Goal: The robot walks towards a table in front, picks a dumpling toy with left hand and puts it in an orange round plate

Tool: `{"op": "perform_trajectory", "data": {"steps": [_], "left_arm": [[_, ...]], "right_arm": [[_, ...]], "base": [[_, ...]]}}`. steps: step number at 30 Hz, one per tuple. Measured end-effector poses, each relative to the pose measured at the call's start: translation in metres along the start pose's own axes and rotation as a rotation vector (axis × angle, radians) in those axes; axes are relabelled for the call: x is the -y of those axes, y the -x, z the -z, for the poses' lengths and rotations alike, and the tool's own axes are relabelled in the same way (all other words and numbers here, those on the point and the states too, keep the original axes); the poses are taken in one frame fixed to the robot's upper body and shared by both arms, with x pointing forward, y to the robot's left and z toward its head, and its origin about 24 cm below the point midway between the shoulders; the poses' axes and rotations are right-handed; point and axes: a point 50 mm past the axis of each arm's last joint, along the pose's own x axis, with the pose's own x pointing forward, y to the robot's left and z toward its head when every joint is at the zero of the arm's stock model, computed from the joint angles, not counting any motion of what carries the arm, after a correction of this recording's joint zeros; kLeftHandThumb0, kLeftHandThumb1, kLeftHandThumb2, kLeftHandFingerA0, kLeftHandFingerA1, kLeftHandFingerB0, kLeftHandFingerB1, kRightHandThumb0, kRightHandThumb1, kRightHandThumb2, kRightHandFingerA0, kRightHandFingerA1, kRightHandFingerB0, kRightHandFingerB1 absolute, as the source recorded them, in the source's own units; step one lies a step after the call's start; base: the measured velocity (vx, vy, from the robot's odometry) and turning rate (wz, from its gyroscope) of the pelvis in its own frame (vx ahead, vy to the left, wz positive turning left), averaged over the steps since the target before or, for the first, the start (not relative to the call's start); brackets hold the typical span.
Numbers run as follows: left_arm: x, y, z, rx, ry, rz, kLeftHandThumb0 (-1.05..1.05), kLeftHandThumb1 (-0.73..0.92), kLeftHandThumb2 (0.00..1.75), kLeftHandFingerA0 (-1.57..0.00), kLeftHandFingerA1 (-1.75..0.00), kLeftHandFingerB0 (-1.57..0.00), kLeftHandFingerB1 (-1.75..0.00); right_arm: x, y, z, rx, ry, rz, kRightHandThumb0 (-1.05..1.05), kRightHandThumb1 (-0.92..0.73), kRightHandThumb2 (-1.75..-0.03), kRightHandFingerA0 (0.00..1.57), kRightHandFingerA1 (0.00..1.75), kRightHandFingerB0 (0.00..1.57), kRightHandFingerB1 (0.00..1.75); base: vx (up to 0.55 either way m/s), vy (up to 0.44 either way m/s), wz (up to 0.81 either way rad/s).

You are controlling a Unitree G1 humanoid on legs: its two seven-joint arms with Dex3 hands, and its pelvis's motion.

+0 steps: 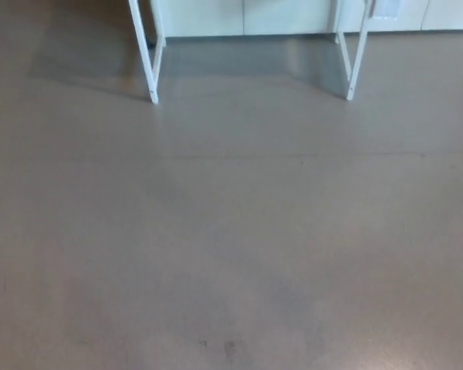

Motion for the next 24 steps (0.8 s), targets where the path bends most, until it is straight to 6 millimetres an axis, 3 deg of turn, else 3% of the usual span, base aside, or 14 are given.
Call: {"op": "perform_trajectory", "data": {"steps": [3,4,5,8,10,13,18,19,20,21,24], "left_arm": [[0.002,0.000,0.000,0.005,-0.015,0.013,-0.32,0.66,0.61,-0.57,-0.39,-0.41,-0.34],[0.002,0.000,-0.001,0.007,-0.020,0.014,-0.39,0.51,0.77,-0.50,-0.50,-0.36,-0.45],[0.002,-0.001,-0.002,0.010,-0.022,0.014,-0.27,0.61,0.59,-0.57,-0.39,-0.42,-0.34],[-0.001,-0.005,-0.019,0.052,-0.017,0.010,-0.31,0.63,0.59,-0.59,-0.39,-0.40,-0.34],[-0.014,-0.009,-0.040,0.109,-0.020,-0.019,-0.29,0.60,0.58,-0.59,-0.40,-0.40,-0.34],[-0.028,-0.010,-0.056,0.153,-0.026,-0.051,-0.31,0.59,0.59,-0.54,-0.39,-0.38,-0.33],[-0.030,-0.011,-0.066,0.184,-0.039,-0.045,-0.29,0.56,0.58,-0.69,-0.46,-0.36,-0.33],[-0.030,-0.011,-0.066,0.184,-0.041,-0.044,-0.29,0.57,0.57,-0.75,-0.46,-0.38,-0.33],[-0.030,-0.011,-0.066,0.184,-0.044,-0.042,-0.29,0.57,0.57,-0.75,-0.46,-0.38,-0.33],[-0.030,-0.011,-0.066,0.184,-0.046,-0.041,-0.31,0.54,0.56,-0.77,-0.45,-0.38,-0.34],[-0.028,-0.011,-0.063,0.178,-0.064,-0.031,-0.28,0.51,0.56,-0.66,-0.42,-0.36,-0.33]], "right_arm": [[0.005,-0.001,-0.002,0.006,-0.008,0.014,-0.26,-0.57,-0.58,0.81,0.53,0.48,0.36],[0.006,-0.001,-0.006,0.019,-0.011,0.018,-0.29,-0.55,-0.58,0.79,0.57,0.49,0.37],[0.007,-0.002,-0.008,0.025,-0.012,0.020,-0.30,-0.56,-0.57,0.80,0.60,0.47,0.36],[0.018,-0.005,-0.027,0.076,-0.022,0.043,-0.30,-0.56,-0.57,0.77,0.55,0.47,0.36],[0.021,-0.007,-0.044,0.124,-0.031,0.044,-0.30,-0.57,-0.58,0.78,0.50,0.45,0.36],[0.024,-0.007,-0.055,0.155,-0.035,0.048,-0.30,-0.57,-0.58,0.77,0.52,0.45,0.36],[0.027,-0.008,-0.059,0.170,-0.052,0.051,-0.31,-0.57,-0.58,0.79,0.57,0.46,0.36],[0.028,-0.008,-0.060,0.174,-0.052,0.050,-0.40,-0.46,-0.75,0.72,0.64,0.39,0.47],[0.028,-0.008,-0.062,0.178,-0.051,0.050,-0.40,-0.46,-0.75,0.72,0.64,0.39,0.47],[0.028,-0.008,-0.063,0.181,-0.048,0.049,-0.31,-0.58,-0.57,0.77,0.53,0.45,0.36],[0.028,-0.008,-0.065,0.185,-0.035,0.045,-0.31,-0.57,-0.58,0.77,0.53,0.44,0.36]], "base": [[0.05,0.087,-0.01],[0.05,0.181,-0.08],[0.09,0.230,-0.17],[0.18,0.470,-0.31],[0.25,0.588,-0.19],[0.24,0.182,-0.07],[0.25,-0.021,0.04],[0.29,-0.151,0.14],[0.29,-0.184,0.19],[0.26,-0.218,0.18],[0.28,-0.293,0.00]]}}
